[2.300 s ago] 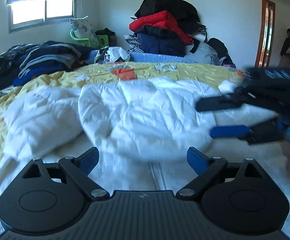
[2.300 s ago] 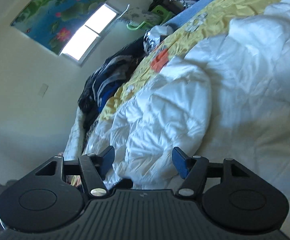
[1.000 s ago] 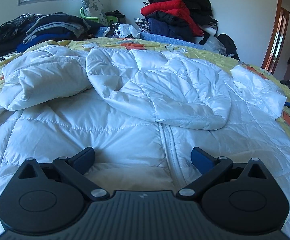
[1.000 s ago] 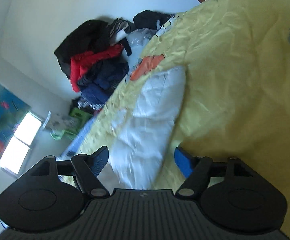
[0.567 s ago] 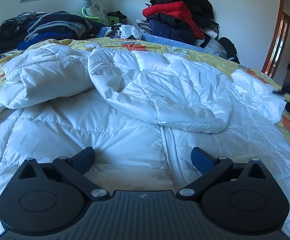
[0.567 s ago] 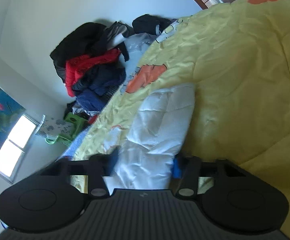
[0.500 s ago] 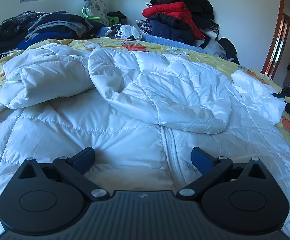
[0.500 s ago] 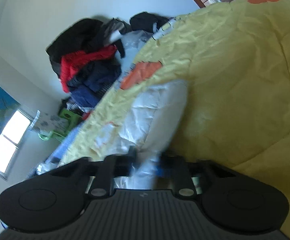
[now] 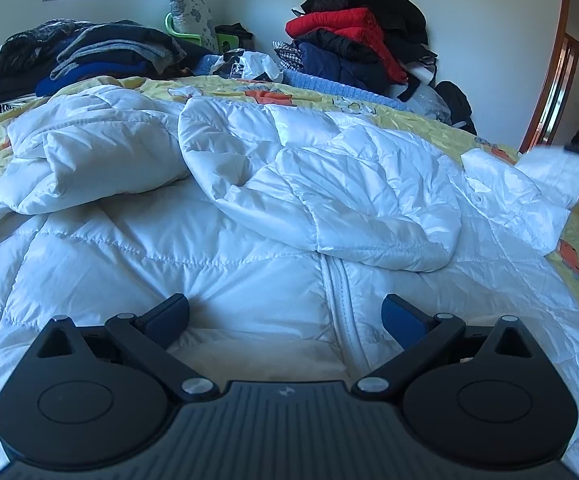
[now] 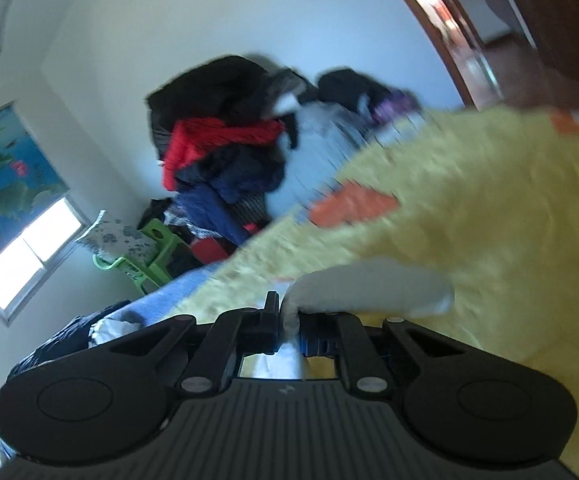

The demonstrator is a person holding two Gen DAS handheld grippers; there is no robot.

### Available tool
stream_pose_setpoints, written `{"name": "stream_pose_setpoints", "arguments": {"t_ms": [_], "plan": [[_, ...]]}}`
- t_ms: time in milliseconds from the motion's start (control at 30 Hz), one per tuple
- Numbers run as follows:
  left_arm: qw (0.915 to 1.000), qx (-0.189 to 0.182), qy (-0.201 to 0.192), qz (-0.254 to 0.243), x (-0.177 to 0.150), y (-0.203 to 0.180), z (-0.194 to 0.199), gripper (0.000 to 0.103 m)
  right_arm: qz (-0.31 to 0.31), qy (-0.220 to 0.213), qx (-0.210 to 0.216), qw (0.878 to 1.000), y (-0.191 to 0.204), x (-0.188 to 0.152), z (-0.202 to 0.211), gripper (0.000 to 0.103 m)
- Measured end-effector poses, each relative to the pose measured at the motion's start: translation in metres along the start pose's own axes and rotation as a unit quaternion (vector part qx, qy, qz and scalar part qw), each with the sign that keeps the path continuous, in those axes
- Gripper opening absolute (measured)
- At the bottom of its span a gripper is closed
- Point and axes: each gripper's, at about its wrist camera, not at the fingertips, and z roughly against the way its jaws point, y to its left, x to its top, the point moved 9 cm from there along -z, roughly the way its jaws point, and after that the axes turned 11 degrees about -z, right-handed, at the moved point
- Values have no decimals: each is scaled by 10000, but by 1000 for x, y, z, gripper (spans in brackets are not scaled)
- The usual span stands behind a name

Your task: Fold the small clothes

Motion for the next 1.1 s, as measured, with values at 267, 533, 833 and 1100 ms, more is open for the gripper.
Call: {"name": "stream_pose_setpoints", "arguments": {"t_ms": [267, 533, 833, 1100], "plan": [[9999, -53, -50, 94, 0, 3, 2, 103, 688, -199, 1332, 9885, 145, -10, 68, 14], [9995, -141, -128, 248, 0, 5, 4, 103, 1545, 1472, 1914, 9580, 213, -195, 67, 14], [9985, -228, -227, 439, 0, 9, 6, 103, 2252, 1972, 1582, 9409, 206, -308, 58, 19], [9979, -196, -267, 555, 1, 12, 7, 103, 486, 3365, 2009, 9187, 185, -319, 77, 53]]}}
